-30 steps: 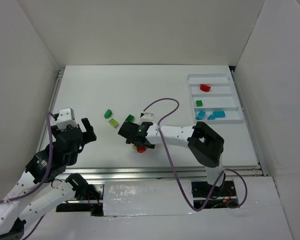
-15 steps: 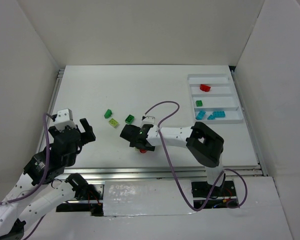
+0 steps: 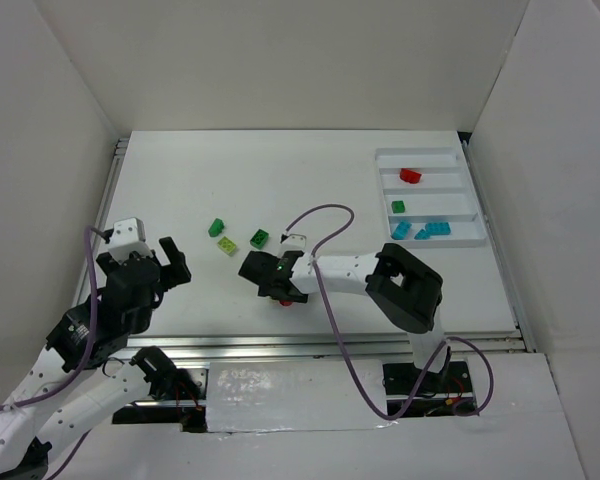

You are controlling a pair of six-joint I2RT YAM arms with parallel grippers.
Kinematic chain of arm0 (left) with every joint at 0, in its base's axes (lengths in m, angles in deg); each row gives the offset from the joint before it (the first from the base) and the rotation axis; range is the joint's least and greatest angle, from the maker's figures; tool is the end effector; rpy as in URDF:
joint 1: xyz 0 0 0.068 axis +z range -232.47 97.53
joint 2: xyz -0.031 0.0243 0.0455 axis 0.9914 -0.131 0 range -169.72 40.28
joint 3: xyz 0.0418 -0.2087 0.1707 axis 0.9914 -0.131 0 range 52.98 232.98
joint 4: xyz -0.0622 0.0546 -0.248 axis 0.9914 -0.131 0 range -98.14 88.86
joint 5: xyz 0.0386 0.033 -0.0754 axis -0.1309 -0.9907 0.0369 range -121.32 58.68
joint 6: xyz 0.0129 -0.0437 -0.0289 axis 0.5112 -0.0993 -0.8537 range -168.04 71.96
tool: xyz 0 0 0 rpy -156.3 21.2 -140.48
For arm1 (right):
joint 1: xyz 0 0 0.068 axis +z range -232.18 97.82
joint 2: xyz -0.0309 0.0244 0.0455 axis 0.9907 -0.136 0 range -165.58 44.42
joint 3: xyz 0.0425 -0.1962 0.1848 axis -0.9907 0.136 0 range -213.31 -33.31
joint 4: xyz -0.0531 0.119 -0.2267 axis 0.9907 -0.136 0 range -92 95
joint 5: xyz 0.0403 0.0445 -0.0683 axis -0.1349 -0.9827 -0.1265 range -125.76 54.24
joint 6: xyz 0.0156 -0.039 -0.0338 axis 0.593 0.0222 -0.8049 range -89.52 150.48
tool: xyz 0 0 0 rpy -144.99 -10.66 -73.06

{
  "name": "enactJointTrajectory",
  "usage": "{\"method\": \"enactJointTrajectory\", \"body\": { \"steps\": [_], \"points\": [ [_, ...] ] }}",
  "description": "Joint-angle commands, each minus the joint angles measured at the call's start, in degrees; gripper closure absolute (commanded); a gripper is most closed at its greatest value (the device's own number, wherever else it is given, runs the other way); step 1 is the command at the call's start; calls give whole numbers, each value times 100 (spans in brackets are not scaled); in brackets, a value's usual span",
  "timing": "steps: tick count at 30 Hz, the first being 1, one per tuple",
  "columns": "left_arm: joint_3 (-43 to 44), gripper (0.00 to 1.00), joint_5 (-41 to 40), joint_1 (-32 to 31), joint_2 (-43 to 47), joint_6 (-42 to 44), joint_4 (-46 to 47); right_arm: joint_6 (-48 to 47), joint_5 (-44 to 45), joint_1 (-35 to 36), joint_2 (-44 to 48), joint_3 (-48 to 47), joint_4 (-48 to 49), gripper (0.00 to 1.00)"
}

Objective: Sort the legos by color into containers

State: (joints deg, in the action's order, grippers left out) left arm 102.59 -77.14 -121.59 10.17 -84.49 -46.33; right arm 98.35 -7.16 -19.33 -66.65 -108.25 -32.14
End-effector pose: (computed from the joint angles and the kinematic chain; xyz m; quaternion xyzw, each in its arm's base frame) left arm 0.0871 -0.0379 0.3415 -0.1890 0.7844 -0.0399 0.5894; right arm 0.1878 0.3291 0.1630 0.0779 0.9562 0.0262 0.2809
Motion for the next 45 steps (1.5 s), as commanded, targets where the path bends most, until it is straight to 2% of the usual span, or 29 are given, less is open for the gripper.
{"method": "enactJointTrajectory", "body": {
  "steps": [1, 5, 8, 9, 11, 12, 13, 14, 16, 19, 20, 21, 23, 24, 25, 29, 34, 36, 40, 45],
  "points": [
    [102, 1, 12, 27, 49, -20, 124, -11, -83, 17, -266, 111, 137, 21],
    [85, 0, 12, 27, 102, -29, 133, -11, -92, -1, -214, 190, 173, 18],
    [93, 1, 12, 27, 110, -38, 124, -64, -39, 8, -74, 277, 260, 27],
    [93, 0, 29, 27, 119, -38, 133, -81, -13, -1, -21, 321, 278, 38],
    [102, 1, 56, 27, 119, -55, 124, -213, 23, 17, 198, 383, 409, 51],
    [102, 1, 73, 27, 128, -64, 124, -309, 5, 34, 295, 523, 523, 66],
    [102, 0, 100, 27, 128, -82, 142, -684, -30, 52, 566, 620, 907, 93],
    [111, 1, 230, 27, 137, -117, 168, -827, -30, 95, 725, 734, 1067, 100],
    [128, 1, 546, 27, 154, -152, 351, -1581, 146, 254, 1259, 1146, 1741, 100],
    [102, 0, 1836, 27, 93, -397, 886, -3040, 6, 517, 2087, 1832, 2839, 100],
    [76, 1, 2597, 27, 41, -477, 1054, -3513, -177, 605, 2350, 2347, 3245, 100],
    [93, 1, 2935, 27, -134, -599, 1178, -4292, -649, 754, 2857, 2596, 3840, 100],
    [268, 0, 3777, 27, -598, -951, 1442, -5095, -1422, 912, 3587, 3166, 4380, 100],
    [391, 1, 4052, 27, -784, -996, 1443, -5283, -1427, 913, 3827, 3317, 4470, 100],
    [531, 1, 4290, 27, -995, -1109, 1408, -5407, -1775, 948, 4047, 3432, 4531, 100],
    [1008, 1, 5328, 27, -1778, -1382, 1345, -5820, -2025, 957, 4944, 3723, 4576, 100],
    [148, 1, 6443, 27, -1613, -2180, 2619, -6111, -1728, 984, 5516, 3574, 4462, 100],
    [-29, 3, 6655, 18, -1621, -2375, 3057, -6234, -1709, 984, 5587, 3512, 4400, 100],
    [-214, 7, 7129, 9, -1823, -2464, 3341, -6330, -1665, 984, 5622, 3328, 4356, 100],
    [-311, 11, 7307, -61, -2016, -2473, 3605, -6462, -1638, 992, 5578, 3117, 4285, 100]
  ]
}}
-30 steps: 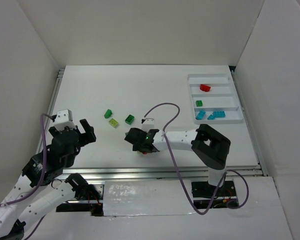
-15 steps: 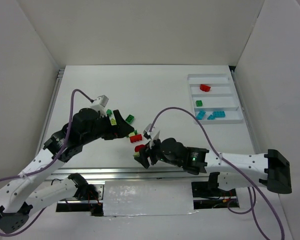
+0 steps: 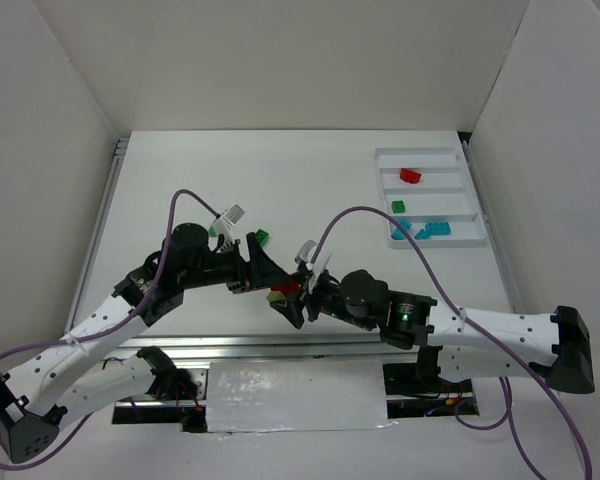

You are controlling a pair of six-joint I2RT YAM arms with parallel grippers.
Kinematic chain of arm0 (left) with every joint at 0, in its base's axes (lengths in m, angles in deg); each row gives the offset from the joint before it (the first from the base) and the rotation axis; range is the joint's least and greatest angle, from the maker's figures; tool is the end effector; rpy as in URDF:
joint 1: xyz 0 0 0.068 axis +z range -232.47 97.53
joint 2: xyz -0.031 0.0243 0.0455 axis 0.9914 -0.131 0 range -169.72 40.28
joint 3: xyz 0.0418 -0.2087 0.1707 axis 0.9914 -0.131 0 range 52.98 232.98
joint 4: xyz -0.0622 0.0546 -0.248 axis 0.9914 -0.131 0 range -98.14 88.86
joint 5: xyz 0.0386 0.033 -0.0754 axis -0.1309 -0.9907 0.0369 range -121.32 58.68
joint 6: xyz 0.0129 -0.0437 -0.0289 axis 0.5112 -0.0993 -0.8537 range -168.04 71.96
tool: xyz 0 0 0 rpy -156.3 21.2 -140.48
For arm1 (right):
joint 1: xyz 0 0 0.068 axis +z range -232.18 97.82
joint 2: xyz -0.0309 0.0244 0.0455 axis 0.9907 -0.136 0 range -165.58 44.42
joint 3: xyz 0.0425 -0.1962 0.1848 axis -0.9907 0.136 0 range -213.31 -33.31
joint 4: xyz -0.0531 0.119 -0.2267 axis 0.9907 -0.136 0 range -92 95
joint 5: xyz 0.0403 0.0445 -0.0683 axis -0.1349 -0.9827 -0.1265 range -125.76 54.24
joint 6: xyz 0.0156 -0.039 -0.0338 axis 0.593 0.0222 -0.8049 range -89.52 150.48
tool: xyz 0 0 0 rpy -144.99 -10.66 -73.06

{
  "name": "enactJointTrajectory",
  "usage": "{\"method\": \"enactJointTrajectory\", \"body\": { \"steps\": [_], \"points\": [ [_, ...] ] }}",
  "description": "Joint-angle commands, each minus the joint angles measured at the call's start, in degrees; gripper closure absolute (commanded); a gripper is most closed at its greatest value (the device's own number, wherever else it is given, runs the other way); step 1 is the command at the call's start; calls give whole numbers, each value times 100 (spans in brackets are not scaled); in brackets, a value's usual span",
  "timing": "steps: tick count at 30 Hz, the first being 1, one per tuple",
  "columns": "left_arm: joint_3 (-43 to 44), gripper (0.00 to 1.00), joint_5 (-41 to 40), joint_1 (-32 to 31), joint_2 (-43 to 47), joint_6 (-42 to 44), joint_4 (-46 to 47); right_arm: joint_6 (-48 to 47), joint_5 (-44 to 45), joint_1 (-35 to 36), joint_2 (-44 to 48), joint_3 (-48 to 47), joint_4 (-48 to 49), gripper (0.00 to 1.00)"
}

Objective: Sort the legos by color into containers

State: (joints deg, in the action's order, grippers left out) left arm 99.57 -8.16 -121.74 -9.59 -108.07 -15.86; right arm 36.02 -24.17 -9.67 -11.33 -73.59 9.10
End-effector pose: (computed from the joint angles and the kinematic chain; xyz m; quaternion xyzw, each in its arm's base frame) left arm 0.1455 -0.1370 0.3283 -0.0267 0.8008 -0.5440 0.2491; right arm 0.0759 0.2175 0.3027 -0.3713 0.6773 0.3362 0.5389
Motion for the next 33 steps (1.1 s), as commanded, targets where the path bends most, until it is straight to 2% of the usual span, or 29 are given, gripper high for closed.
{"method": "enactJointTrajectory", "body": {
  "steps": [1, 4, 7, 8, 9, 11, 12, 13, 14, 15, 16, 17, 21, 22, 24, 25, 26, 29, 31, 33],
  "points": [
    [-18, 12, 409, -81, -102, -105, 558, -255, 80, 18, 46, -341, 214, 100],
    [-18, 16, 383, -178, -190, -44, 558, -308, 352, 26, 20, -385, 337, 100],
    [-79, 31, 339, -274, -199, -26, 654, -343, 309, 26, -67, -464, 381, 100],
    [-106, 41, 373, -292, -199, -35, 716, -343, 308, 35, -111, -499, 407, 100],
    [-123, 77, 400, -318, -199, -26, 786, -343, 387, 35, -173, -578, 408, 100],
    [-54, 100, 383, -345, -243, 61, 778, -256, 554, 35, -384, -666, 382, 99],
    [-19, 100, 365, -371, -260, 105, 760, -194, 650, 26, -463, -727, 373, 96],
    [8, 100, 356, -371, -252, 166, 743, -133, 668, 35, -550, -745, 355, 88],
    [60, 100, 347, -389, -243, 298, 760, -71, 660, 18, -577, -754, 355, 71],
    [70, 100, 347, -389, -199, 369, 778, 51, 599, 18, -578, -702, 372, 35],
    [70, 100, 347, -389, -164, 448, 821, 113, 433, 0, -508, -649, 425, 8],
    [87, 100, 313, -389, -94, 596, 839, 166, 275, -17, -455, -588, 408, 0],
    [271, 100, 102, -380, 55, 1185, 620, 631, -1147, -631, 1, -639, -153, 0],
    [307, 100, 66, -380, 91, 1491, 576, 711, -2169, -842, 89, -657, -381, 0],
    [351, 100, -4, -371, 222, 1800, 470, 930, -3325, -1580, 300, -684, -637, 0],
    [351, 100, -74, -371, 258, 2045, 444, 1001, -4374, -1791, 362, -666, -708, 0],
    [307, 100, -75, -363, 310, 2178, 444, 1080, -4794, -2158, 415, -640, -717, 0],
    [158, 100, 266, -345, 495, 2495, 680, 1370, -5841, -2556, 600, -640, -691, 0],
    [70, 100, 818, -345, 548, 2636, 1067, 1764, -6019, -2680, 731, -561, -395, 0],
    [-18, 100, 1041, -354, 601, 2654, 1305, 2161, -6300, -2760, 758, -482, 142, 0]
  ]
}}
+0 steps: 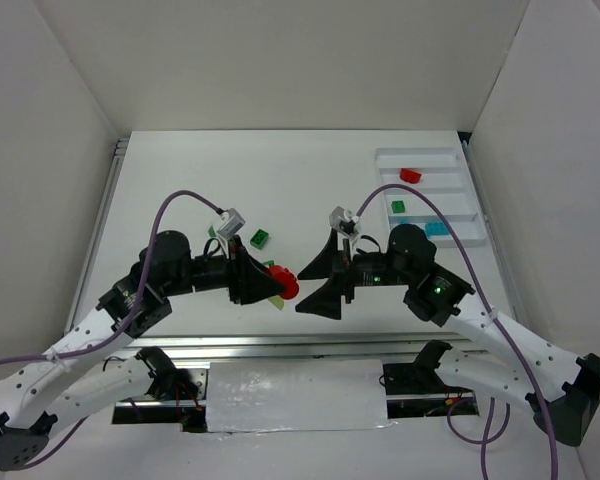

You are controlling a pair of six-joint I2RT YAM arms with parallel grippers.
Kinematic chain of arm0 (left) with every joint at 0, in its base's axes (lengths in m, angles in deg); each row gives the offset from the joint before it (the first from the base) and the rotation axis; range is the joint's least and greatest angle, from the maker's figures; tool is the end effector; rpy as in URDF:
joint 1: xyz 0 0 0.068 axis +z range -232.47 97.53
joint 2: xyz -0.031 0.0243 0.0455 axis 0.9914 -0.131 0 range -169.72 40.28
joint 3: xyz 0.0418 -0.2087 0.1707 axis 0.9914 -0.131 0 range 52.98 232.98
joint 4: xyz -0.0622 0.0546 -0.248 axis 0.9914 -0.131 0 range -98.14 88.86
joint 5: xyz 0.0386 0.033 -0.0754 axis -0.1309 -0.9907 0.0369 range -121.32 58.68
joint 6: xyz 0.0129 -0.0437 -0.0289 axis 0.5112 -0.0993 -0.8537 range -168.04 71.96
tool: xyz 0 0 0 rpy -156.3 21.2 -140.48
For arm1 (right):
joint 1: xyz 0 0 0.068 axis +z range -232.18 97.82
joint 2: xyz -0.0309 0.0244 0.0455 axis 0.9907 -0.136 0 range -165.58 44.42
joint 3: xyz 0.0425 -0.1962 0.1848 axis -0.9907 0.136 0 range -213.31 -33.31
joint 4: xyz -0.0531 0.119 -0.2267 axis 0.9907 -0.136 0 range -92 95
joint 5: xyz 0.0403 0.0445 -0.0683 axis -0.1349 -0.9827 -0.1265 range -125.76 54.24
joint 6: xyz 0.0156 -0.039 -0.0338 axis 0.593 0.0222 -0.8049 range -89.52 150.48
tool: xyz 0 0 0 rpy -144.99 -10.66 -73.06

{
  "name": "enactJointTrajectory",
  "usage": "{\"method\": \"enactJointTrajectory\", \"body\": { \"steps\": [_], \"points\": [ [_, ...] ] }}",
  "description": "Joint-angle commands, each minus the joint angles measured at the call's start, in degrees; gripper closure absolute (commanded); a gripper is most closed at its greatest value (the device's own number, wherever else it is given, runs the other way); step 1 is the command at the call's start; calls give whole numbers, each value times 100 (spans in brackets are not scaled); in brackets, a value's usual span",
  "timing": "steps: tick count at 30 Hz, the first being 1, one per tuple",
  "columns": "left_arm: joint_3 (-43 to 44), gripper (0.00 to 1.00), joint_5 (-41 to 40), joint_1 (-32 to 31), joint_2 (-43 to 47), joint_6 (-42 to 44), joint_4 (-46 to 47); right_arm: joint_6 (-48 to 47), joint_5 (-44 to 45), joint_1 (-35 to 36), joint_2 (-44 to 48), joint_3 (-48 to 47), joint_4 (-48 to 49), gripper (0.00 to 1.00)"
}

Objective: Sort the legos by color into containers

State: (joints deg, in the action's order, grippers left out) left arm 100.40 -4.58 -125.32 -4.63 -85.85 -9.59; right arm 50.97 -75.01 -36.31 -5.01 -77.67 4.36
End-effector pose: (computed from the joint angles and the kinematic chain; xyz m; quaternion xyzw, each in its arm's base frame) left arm 0.1213 -0.1344 0.3596 0.1865 0.7151 -0.5525 0.3855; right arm 0.1221 0.1583 0.3421 -0.3732 0.6318 0.5543 0.3927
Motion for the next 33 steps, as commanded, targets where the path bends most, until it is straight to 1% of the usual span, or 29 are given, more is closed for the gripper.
{"method": "enactJointTrajectory", "body": {
  "steps": [1, 3, 5, 7, 8, 12, 13, 14, 16, 18, 21, 22, 23, 24, 25, 26, 27, 28, 29, 30, 31, 32, 33],
  "points": [
    [-119, 100, 779, 5, 131, 440, 713, 771, -1295, -95, 109, -90, 723, 0],
    [-136, 100, 946, 5, 149, 440, 792, 1008, -1349, -95, 22, -99, 959, 0],
    [-224, 100, 1322, 5, 184, 353, 1186, 1149, -1305, -104, -14, -38, 1188, 2],
    [-329, 100, 1526, -4, 210, 238, 1511, 1422, -1393, -104, -102, 41, 1671, 5],
    [-338, 100, 1631, 5, 228, 221, 1548, 1571, -1436, -96, -137, 85, 1821, 9],
    [-382, 100, 1729, 5, 272, 142, 1697, 1695, -1306, -95, -391, 50, 2006, 16],
    [-400, 100, 1747, 5, 272, 133, 1732, 1721, -1270, -104, -427, 59, 2033, 23],
    [-409, 100, 1747, 5, 289, 133, 1732, 1791, -1270, -104, -497, 68, 2077, 25],
    [-391, 100, 1703, 5, 289, 141, 1715, 1862, -1305, -96, -567, 77, 2209, 30],
    [-391, 100, 1685, 5, 289, 150, 1724, 1853, -1349, -87, -673, 68, 2218, 31],
    [-374, 100, 1677, 5, 289, 141, 1759, 1836, -1393, -16, -743, 94, 2288, 49],
    [-356, 100, 1642, 5, 272, 159, 1724, 1827, -1463, -16, -752, 103, 2323, 74],
    [-347, 100, 1615, 5, 263, 176, 1689, 1844, -1489, 1, -752, 112, 2349, 91],
    [-313, 100, 1537, 5, 246, 220, 1602, 1853, -1507, 1, -744, 146, 2419, 100],
    [-295, 100, 1466, 5, 237, 238, 1540, 1879, -1568, -7, -700, 173, 2481, 100],
    [-277, 98, 1387, 5, 228, 264, 1478, 1914, -1604, 1, -674, 208, 2647, 100],
    [-225, 82, 1325, 5, 219, 282, 1356, 1950, -1630, 1, -647, 243, 2727, 100],
    [-207, 70, 1168, 5, 202, 300, 1285, 1993, -1639, 1, -595, 296, 2780, 100],
    [-189, 62, 1097, 5, 193, 308, 1215, 2011, -1630, 1, -577, 305, 2815, 100],
    [-163, 44, 1018, 5, 184, 317, 1153, 2029, -1630, 10, -568, 314, 2842, 100],
    [-154, 29, 965, 5, 184, 309, 1118, 2038, -1630, 1, -559, 322, 2851, 100],
    [-128, 1, 895, 5, 184, 300, 1091, 2055, -1578, 1, -559, 340, 2859, 100],
    [-119, 0, 833, -4, 193, 291, 1047, 2021, -1534, 10, -550, 349, 2851, 100]
  ]
}}
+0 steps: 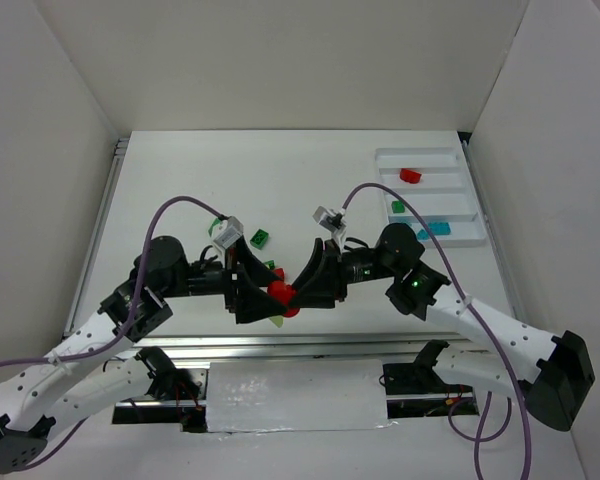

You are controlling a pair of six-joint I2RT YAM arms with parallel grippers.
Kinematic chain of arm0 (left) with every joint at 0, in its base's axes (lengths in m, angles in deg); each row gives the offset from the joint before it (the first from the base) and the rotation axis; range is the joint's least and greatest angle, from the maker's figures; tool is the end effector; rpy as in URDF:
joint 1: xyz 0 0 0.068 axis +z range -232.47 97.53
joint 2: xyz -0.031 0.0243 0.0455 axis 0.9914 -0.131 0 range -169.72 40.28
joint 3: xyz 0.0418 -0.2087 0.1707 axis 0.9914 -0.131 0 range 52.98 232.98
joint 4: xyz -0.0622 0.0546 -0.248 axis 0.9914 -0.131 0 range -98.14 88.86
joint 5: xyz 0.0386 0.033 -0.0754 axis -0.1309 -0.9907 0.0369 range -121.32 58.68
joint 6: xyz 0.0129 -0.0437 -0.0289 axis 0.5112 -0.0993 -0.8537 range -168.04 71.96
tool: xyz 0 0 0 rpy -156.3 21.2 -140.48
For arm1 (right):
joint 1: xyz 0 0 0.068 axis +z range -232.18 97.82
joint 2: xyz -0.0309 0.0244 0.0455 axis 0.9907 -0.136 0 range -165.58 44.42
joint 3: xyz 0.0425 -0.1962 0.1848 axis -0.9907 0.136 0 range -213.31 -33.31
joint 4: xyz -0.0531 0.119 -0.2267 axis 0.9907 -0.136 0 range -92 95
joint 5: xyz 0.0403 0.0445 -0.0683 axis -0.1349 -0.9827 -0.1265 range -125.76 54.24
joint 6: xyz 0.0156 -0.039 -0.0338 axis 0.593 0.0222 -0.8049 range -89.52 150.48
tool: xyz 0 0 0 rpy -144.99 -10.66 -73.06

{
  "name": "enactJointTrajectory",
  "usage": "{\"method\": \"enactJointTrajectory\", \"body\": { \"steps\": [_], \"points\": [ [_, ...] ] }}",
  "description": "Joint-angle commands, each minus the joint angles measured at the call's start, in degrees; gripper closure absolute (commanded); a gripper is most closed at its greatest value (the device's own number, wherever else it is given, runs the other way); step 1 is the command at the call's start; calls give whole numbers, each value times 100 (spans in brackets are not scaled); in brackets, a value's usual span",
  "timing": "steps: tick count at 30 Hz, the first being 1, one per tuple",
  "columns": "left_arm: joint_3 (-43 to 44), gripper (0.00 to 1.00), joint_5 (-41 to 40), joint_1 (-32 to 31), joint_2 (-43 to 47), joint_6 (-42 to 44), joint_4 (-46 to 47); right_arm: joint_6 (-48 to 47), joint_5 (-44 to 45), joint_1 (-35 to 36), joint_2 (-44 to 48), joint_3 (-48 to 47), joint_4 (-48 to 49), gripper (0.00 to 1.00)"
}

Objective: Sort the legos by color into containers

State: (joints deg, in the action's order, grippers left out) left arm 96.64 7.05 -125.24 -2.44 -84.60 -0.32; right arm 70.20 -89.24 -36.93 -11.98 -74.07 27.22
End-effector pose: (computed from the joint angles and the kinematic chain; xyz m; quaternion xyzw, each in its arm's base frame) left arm 0.1111 -0.1329 0.3598 0.2712 0.6437 -0.6089 0.3760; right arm 0.1349 0.1768 0.3360 -0.3641 0.5773 0.6711 0.2894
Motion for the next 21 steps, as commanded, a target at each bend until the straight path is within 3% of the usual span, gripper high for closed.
{"method": "enactJointTrajectory", "body": {
  "steps": [1, 7, 13, 16, 17, 19, 21],
  "points": [
    [275, 0, -435, -4, -17, 175, 42, 71, -50, 62, 191, -3, 486, 100],
    [266, 0, -699, -4, 202, 307, -179, -44, 926, 27, 621, 76, 142, 100],
    [20, 6, -129, -4, 308, 167, 383, -9, 1198, 18, 832, 32, 82, 100],
    [-24, 16, 12, -4, 273, 122, 542, -35, 1181, 18, 789, -47, 20, 100],
    [-24, 27, 126, -4, 238, 122, 629, -35, 1181, 18, 763, -64, 19, 100],
    [-59, 34, 258, -4, 203, 79, 735, -35, 1277, 27, 745, -56, -7, 100],
    [-77, 50, 399, -4, 159, 52, 850, -18, 1278, 19, 719, -64, -7, 100]
  ]
}}
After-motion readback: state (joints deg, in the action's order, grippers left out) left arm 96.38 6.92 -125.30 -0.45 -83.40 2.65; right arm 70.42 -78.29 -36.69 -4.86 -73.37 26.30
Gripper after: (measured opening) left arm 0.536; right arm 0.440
